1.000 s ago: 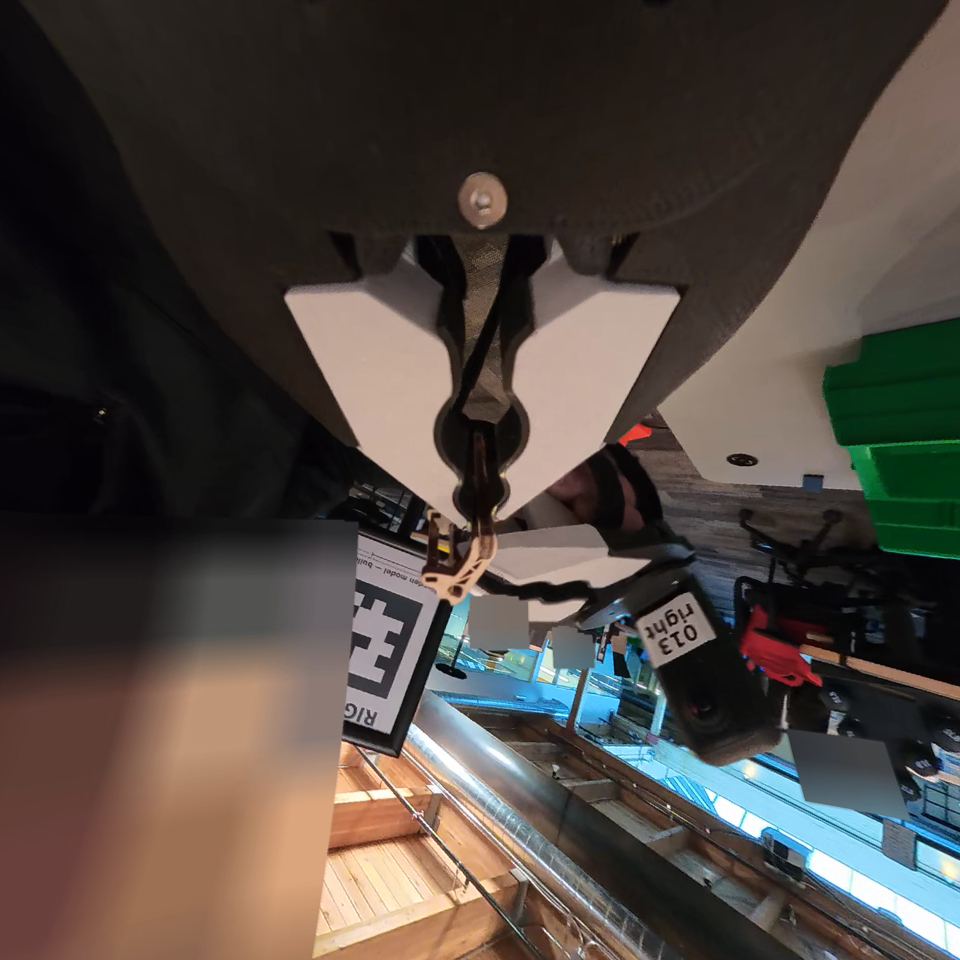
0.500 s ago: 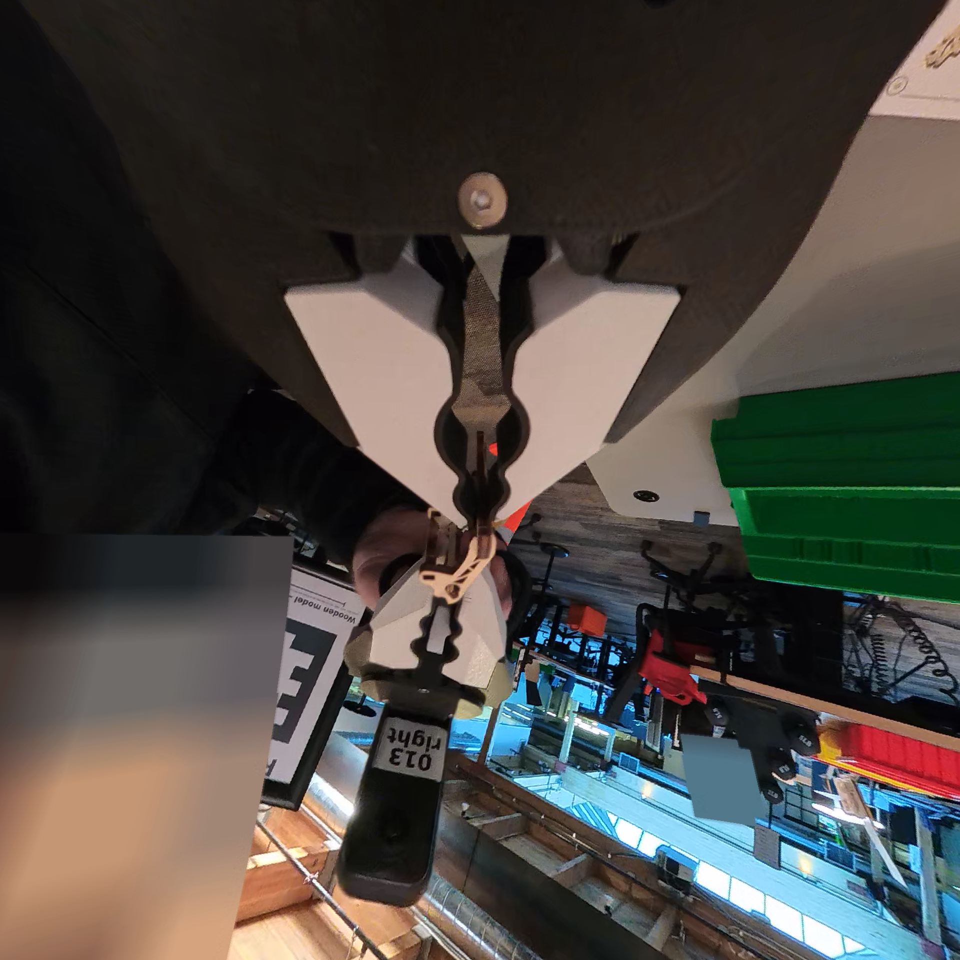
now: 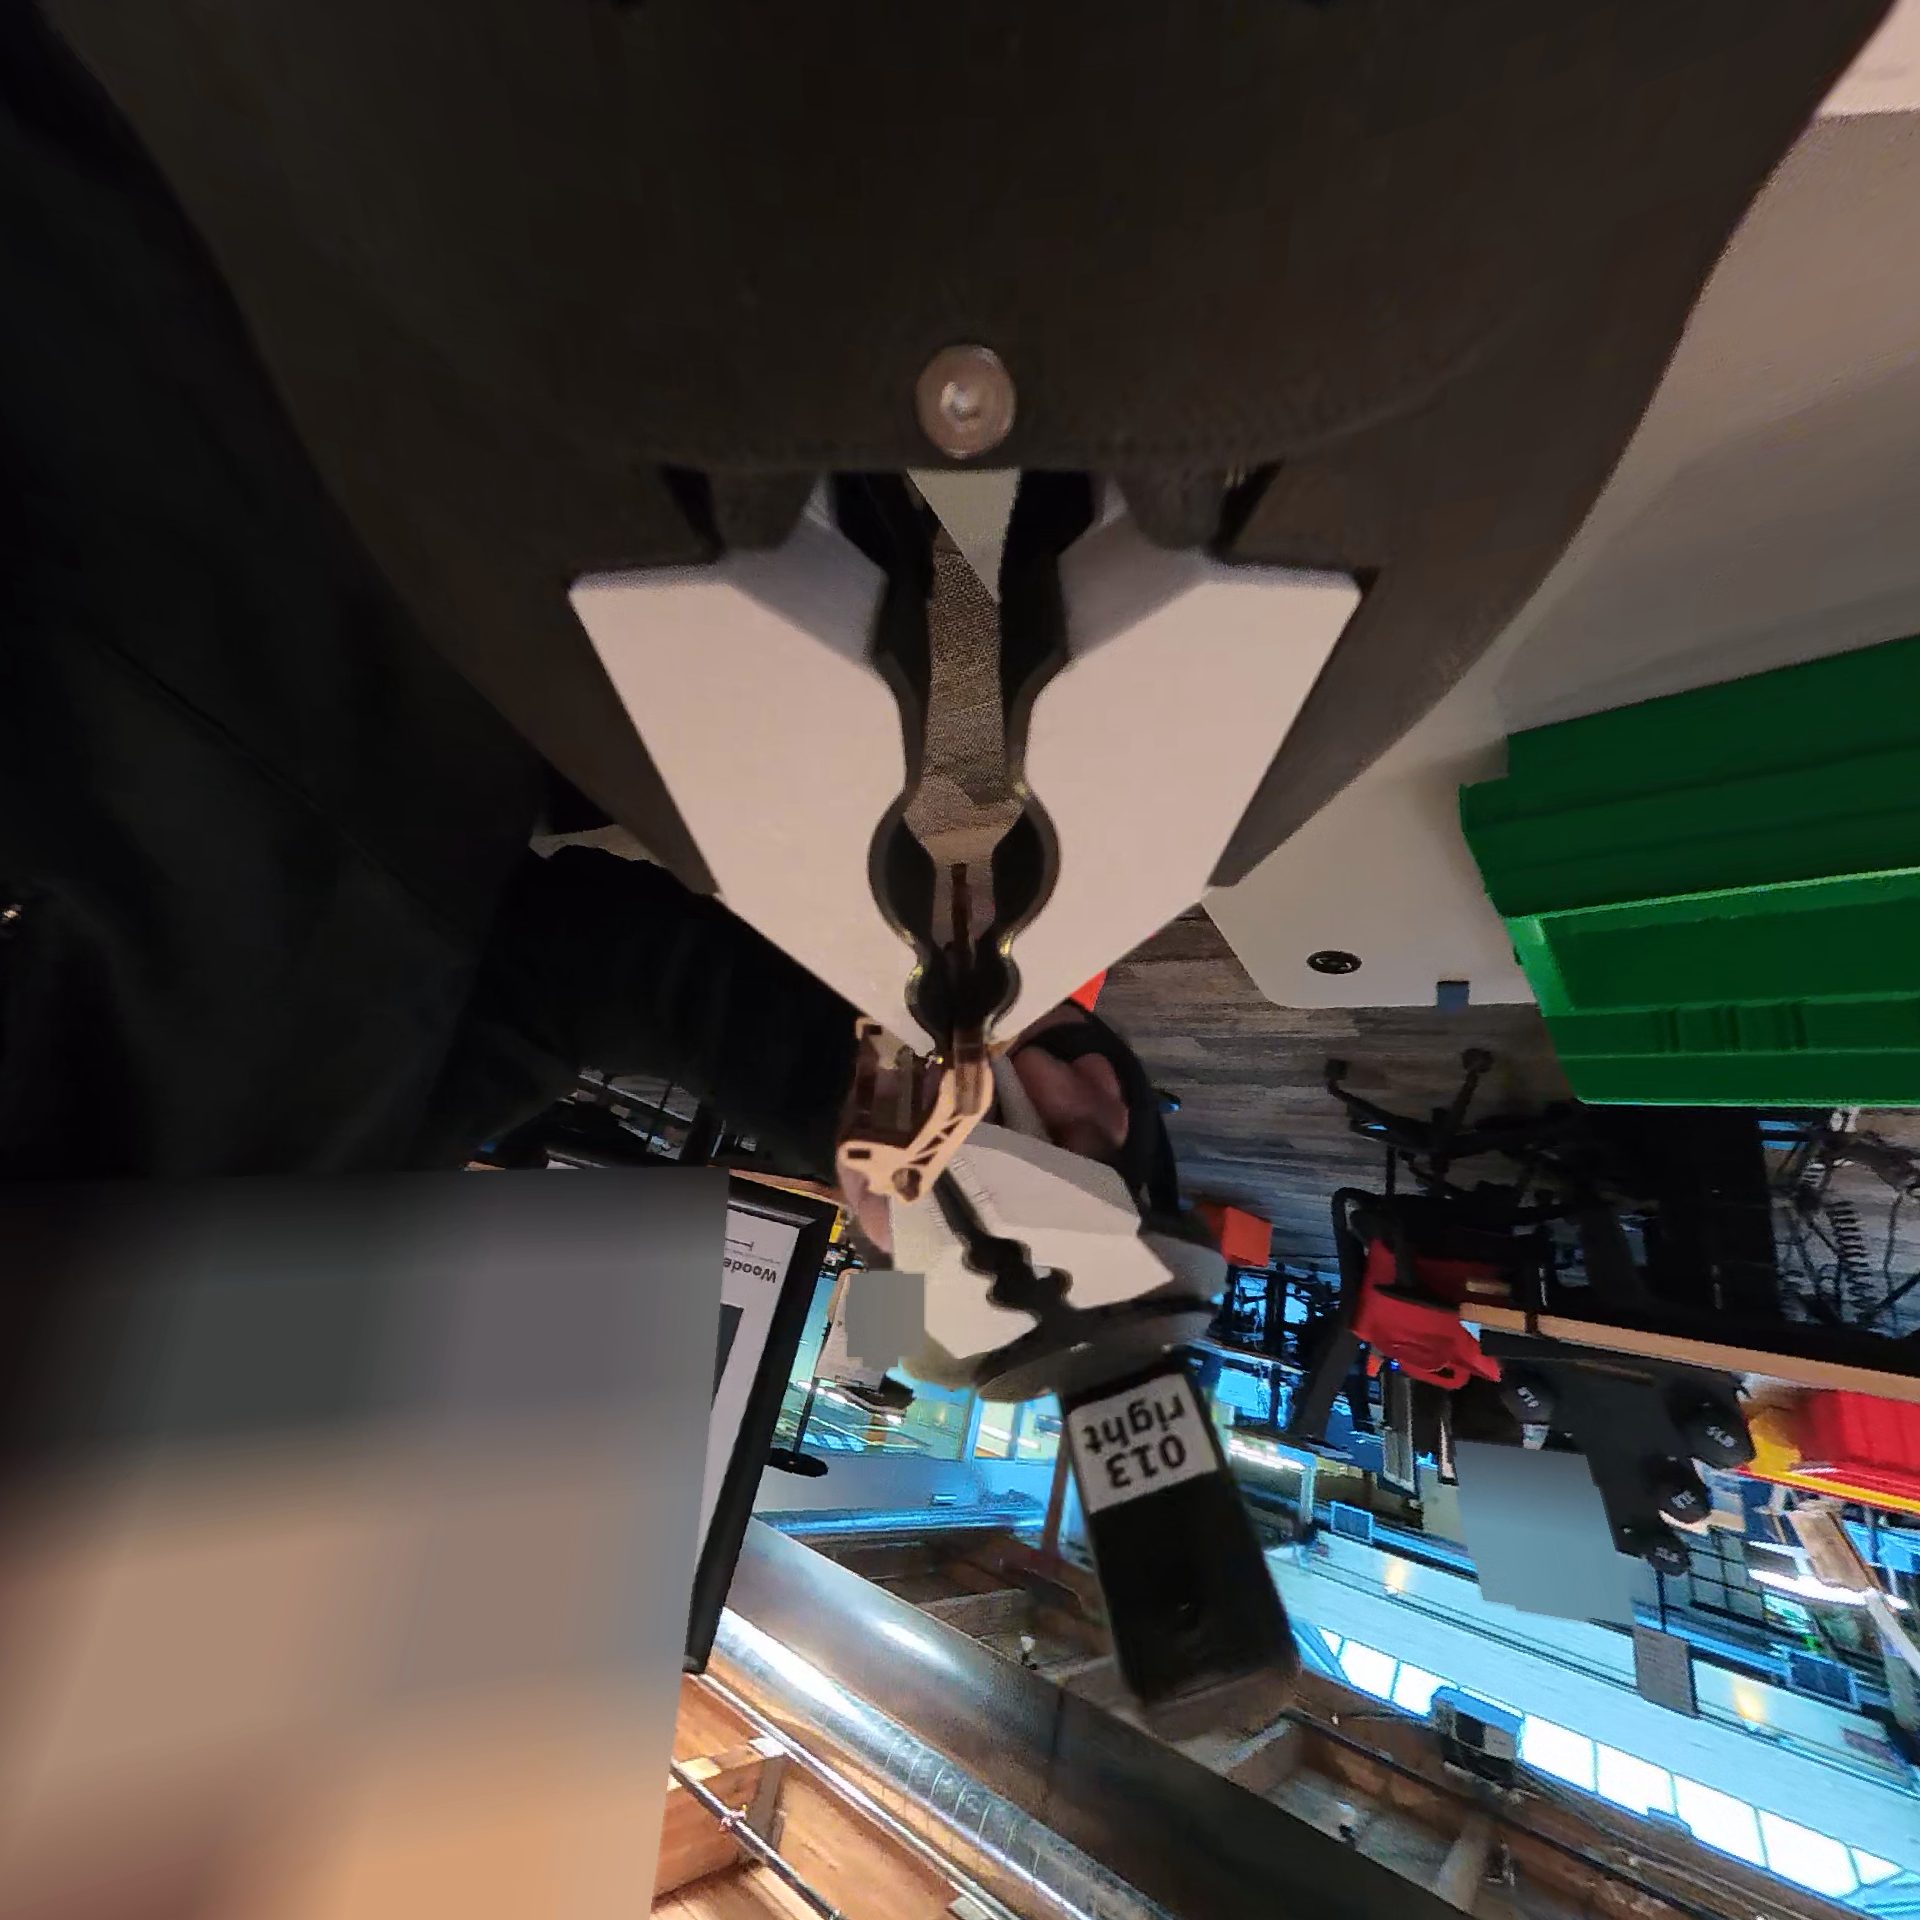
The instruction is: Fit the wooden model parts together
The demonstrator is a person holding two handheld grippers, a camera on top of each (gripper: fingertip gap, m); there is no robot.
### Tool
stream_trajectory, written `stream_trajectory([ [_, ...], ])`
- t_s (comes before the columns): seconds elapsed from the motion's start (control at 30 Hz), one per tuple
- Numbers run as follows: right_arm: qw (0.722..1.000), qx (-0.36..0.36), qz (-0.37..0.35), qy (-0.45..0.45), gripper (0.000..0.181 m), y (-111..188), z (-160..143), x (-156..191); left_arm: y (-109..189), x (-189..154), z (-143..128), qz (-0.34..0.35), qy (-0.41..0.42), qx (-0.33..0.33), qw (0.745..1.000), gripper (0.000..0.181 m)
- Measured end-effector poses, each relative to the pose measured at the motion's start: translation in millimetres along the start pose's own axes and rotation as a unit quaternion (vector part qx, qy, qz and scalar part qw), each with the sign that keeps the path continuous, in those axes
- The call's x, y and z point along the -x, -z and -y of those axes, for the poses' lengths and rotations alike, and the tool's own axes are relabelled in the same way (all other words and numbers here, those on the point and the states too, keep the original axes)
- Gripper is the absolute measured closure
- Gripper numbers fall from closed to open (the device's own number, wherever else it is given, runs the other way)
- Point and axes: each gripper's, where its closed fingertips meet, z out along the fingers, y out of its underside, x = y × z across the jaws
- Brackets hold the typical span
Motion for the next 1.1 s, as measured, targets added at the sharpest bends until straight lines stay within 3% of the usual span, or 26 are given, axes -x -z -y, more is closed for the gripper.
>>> stream_trajectory([
  [0.37, 0.979, 0.043, -0.152, 0.133, 0.175, -4, -1, -6, 5, 1, 4, -0.026, 0.02, -0.035, 0.999, 0.18],
  [0.6, 0.966, 0.067, -0.191, 0.159, 0.181, -6, -1, -6, 4, 2, 3, -0.023, 0.017, -0.032, 0.999, 0.18],
  [0.67, 0.977, 0.055, -0.163, 0.125, 0.181, -6, 0, -4, 4, 0, 5, -0.03, 0.013, -0.035, 0.999, 0.18],
  [0.8, 1.0, 0.014, -0.008, 0.004, 0.181, -7, 0, 10, 0, -12, 7, -0.059, -0.01, -0.026, 0.998, 0.18],
  [0.97, 0.974, -0.003, 0.199, -0.107, 0.181, -6, -6, 28, -6, -26, 4, -0.094, -0.051, 0.011, 0.994, 0.18],
  [1.03, 0.964, -0.002, 0.233, -0.127, 0.181, -7, -7, 30, -7, -27, 3, -0.096, -0.057, 0.02, 0.993, 0.18],
  [1.1, 0.973, -0.013, 0.201, -0.116, 0.181, -7, -4, 21, -2, -18, 4, -0.076, -0.052, 0.017, 0.996, 0.18],
])
